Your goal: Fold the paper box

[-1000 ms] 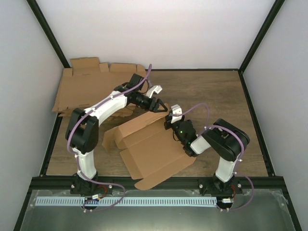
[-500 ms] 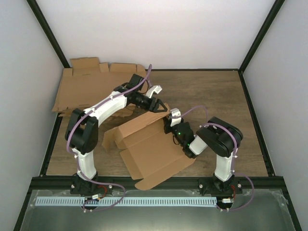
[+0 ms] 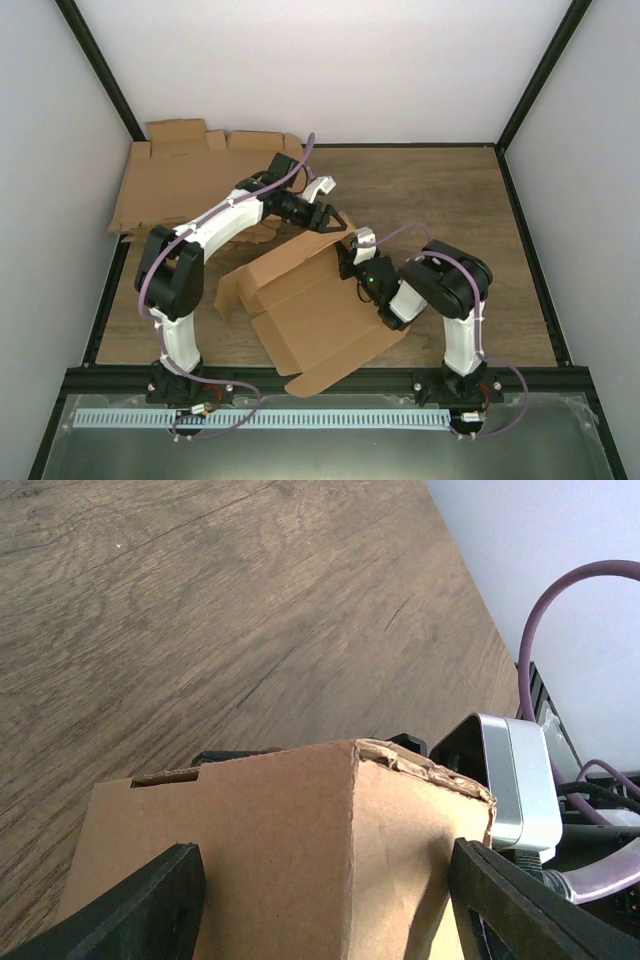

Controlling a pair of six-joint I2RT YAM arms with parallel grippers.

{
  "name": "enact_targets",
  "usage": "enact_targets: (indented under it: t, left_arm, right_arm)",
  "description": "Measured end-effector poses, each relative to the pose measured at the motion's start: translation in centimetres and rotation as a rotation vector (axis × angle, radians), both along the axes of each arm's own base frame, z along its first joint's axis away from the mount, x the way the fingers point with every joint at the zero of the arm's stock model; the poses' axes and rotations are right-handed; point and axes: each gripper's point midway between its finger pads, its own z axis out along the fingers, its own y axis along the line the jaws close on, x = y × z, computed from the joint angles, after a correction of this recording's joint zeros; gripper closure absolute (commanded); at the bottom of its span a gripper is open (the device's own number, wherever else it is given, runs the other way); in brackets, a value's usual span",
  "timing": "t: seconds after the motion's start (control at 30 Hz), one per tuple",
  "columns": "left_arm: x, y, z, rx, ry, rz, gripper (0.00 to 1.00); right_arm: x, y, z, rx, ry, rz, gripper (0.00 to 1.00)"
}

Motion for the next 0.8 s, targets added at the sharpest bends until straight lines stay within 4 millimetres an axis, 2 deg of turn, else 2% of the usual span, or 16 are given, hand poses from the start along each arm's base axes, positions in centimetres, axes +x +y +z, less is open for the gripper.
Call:
enact_targets:
  t: [0.1, 0.27, 0.3, 0.43, 0.5, 0.57, 0.67, 0.8]
  left_arm:
    - [0.0, 0.0, 0.0, 0.0, -0.002, -0.001, 0.31]
    - [0.0, 0.0, 0.1, 0.001, -0.005, -0.005, 0.31]
    - [-0.1, 0.0, 0.1, 0.001, -0.002, -0.009, 0.31]
    - [-0.5, -0.1, 0.1, -0.002, 0.002, -0.022, 0.32]
    - [-0.6, -0.2, 0.1, -0.004, 0.001, -0.028, 0.32]
    - [-0.6, -0.2, 0.1, -0.005, -0.001, -0.034, 0.32]
    - [-0.8, -0.2, 0.1, -0.009, -0.001, -0.042, 0.32]
    - [-0.9, -0.2, 0.2, -0.014, 0.003, -0.048, 0.32]
  right_arm:
    - [0.0, 0.1, -0.1, 0.009, 0.008, 0.0, 0.62]
    - [-0.5, -0.4, -0.3, 0.006, 0.043, -0.007, 0.64]
    - [-1.2, -1.2, -1.8, -0.029, 0.095, -0.012, 0.64]
    - [-3.4, -3.1, -4.0, -0.095, 0.173, -0.013, 0.63]
    - [-4.4, -3.9, -3.6, -0.101, 0.175, -0.012, 0.63]
    - [-4.4, -3.9, -2.6, -0.089, 0.154, -0.01, 0.63]
    - [-3.6, -3.2, -1.6, -0.076, 0.128, -0.003, 0.63]
    - [-2.4, -1.9, -1.9, -0.084, 0.121, 0.006, 0.63]
